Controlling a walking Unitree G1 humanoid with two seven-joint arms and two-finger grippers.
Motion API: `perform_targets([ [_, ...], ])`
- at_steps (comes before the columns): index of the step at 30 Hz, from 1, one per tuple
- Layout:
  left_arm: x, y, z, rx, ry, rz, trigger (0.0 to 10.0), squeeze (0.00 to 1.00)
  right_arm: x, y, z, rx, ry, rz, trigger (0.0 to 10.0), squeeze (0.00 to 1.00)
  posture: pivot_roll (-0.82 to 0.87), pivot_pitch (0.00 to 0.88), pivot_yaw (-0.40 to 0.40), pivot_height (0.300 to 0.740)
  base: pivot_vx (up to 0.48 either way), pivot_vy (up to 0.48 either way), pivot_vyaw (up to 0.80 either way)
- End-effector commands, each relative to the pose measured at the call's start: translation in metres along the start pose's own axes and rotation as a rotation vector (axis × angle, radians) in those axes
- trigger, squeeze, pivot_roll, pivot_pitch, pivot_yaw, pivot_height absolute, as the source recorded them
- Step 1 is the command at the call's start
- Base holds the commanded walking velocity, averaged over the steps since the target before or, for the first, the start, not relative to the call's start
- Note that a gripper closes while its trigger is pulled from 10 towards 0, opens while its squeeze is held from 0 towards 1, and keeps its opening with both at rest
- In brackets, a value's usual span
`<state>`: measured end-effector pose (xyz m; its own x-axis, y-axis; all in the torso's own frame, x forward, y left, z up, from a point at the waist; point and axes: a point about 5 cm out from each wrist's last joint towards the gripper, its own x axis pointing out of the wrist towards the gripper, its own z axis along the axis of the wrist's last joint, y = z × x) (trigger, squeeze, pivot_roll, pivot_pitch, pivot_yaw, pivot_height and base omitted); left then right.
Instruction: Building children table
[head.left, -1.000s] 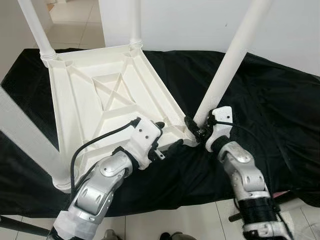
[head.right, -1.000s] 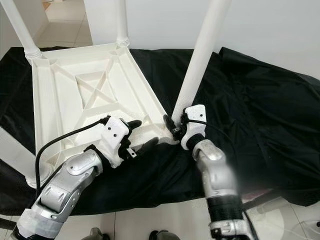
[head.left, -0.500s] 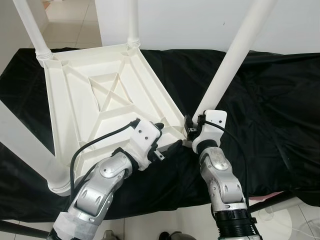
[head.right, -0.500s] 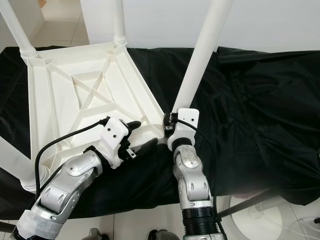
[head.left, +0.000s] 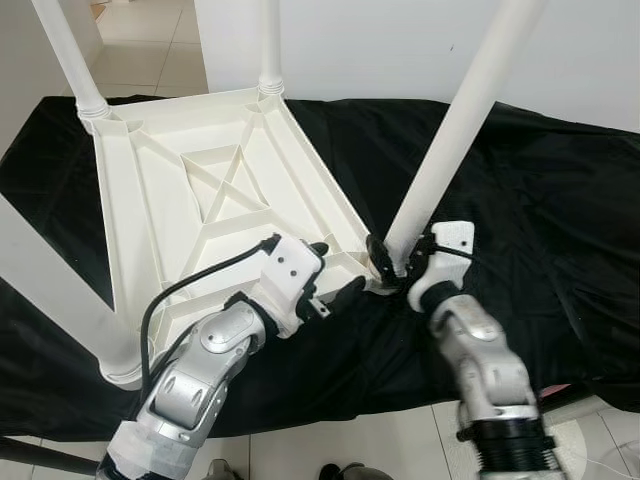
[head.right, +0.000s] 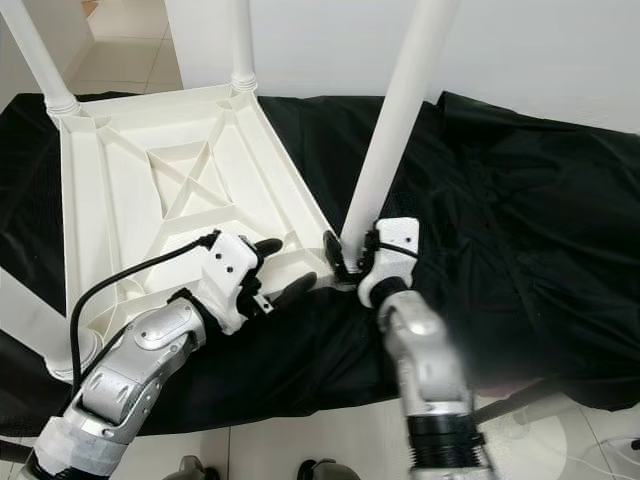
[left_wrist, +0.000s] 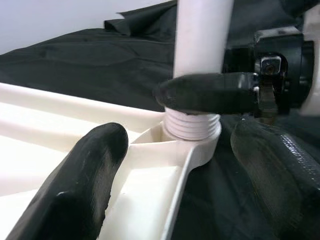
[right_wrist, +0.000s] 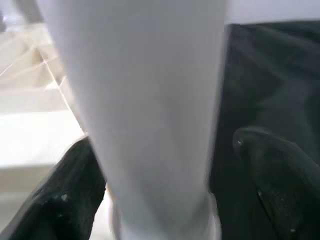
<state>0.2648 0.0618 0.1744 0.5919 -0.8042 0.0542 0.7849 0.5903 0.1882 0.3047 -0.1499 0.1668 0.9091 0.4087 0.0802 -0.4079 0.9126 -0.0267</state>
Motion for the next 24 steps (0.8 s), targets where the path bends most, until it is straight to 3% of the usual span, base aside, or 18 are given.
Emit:
perform_targets([
  [1,0.001,-0.002,-0.003,0.007,0.009,-0.018,10.0,0.00,0.003,0.005,-0.003,-0.034,0.009,0.102,10.0,0.00,-0.06,0.106,-0.044,0.740,0.000,0.000,0.00],
  [5,0.001,-0.002,-0.003,0.008,0.008,-0.020,10.0,0.00,0.012,0.001,-0.001,-0.112,0.013,0.212,10.0,0.00,-0.06,0.105,-0.043,0.740,0.000,0.000,0.00],
  [11,0.000,-0.001,-0.003,0.012,0.011,-0.018,10.0,0.00,0.023,0.000,-0.002,-0.106,0.027,0.282,9.6,0.00,-0.04,0.105,-0.045,0.740,0.000,0.000,0.00],
  [12,-0.001,-0.002,-0.003,0.013,0.012,-0.018,10.0,0.00,0.025,0.000,-0.003,-0.111,0.030,0.298,4.2,0.00,-0.04,0.102,-0.048,0.740,0.000,0.000,0.00],
  [14,-0.001,-0.002,-0.003,0.013,0.013,-0.018,10.0,0.00,0.025,-0.001,-0.003,-0.116,0.032,0.305,4.2,0.00,-0.04,0.102,-0.048,0.740,0.000,0.000,0.00],
  [15,-0.002,-0.003,-0.003,0.013,0.015,-0.024,10.0,0.00,0.025,-0.001,-0.004,-0.121,0.037,0.311,0.0,0.00,-0.03,0.100,-0.051,0.740,0.000,0.000,0.00],
  [24,-0.008,-0.009,-0.006,0.019,0.023,-0.089,10.0,0.00,0.022,-0.009,-0.013,-0.105,0.049,0.303,0.0,0.00,-0.03,0.098,-0.052,0.740,0.000,0.000,0.00],
])
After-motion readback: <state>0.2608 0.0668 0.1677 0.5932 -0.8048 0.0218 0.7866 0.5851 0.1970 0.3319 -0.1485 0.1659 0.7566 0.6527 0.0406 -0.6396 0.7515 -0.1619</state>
